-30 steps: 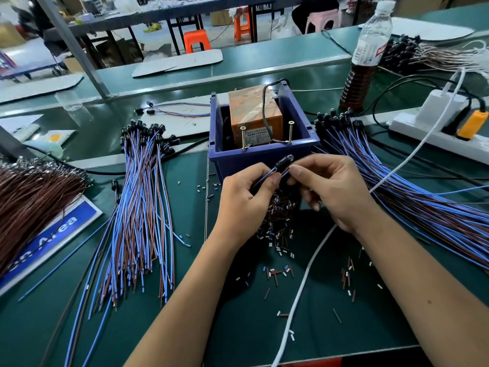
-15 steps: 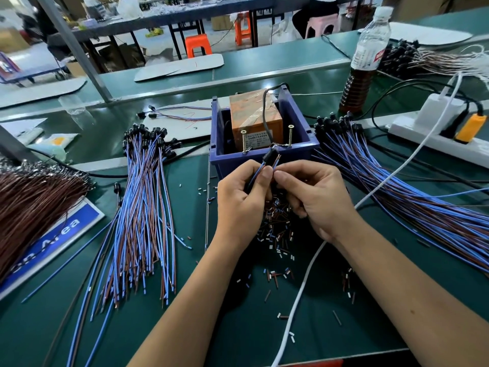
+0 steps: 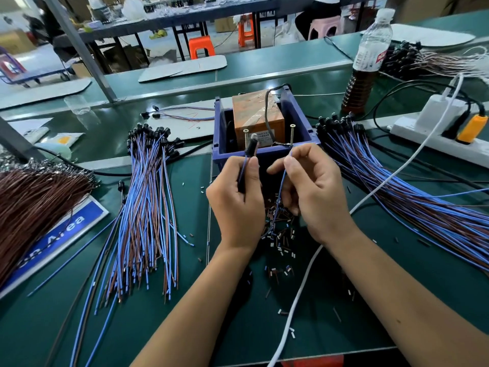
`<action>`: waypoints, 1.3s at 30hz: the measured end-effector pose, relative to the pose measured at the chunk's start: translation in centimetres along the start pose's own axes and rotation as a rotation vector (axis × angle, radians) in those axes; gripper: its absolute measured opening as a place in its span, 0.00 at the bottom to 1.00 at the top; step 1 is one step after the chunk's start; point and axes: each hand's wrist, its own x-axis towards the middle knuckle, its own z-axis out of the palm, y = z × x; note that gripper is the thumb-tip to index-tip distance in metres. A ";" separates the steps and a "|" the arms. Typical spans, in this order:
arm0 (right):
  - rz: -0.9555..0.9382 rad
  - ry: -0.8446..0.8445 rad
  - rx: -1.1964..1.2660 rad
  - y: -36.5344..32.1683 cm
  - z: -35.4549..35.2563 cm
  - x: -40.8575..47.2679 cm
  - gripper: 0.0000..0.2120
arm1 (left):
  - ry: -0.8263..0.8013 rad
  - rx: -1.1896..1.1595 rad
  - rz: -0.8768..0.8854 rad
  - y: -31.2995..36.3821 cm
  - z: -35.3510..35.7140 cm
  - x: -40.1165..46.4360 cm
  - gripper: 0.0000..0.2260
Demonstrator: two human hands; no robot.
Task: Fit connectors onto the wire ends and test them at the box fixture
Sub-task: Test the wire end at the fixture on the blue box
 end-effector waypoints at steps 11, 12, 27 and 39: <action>-0.304 0.438 -0.440 0.3 0.3 1.4 0.05 | 0.201 -0.080 -0.147 -0.1 0.1 0.6 0.03; -0.311 0.445 -0.455 0.3 0.3 1.5 0.05 | 0.199 -0.090 -0.148 -0.1 0.0 0.7 0.03; -0.319 0.391 -0.481 -0.2 0.2 1.2 0.07 | 0.141 -0.179 -0.169 0.0 0.1 0.6 0.07; -0.330 0.375 -0.507 -0.3 0.1 1.0 0.07 | 0.142 -0.194 -0.186 0.2 0.0 0.4 0.08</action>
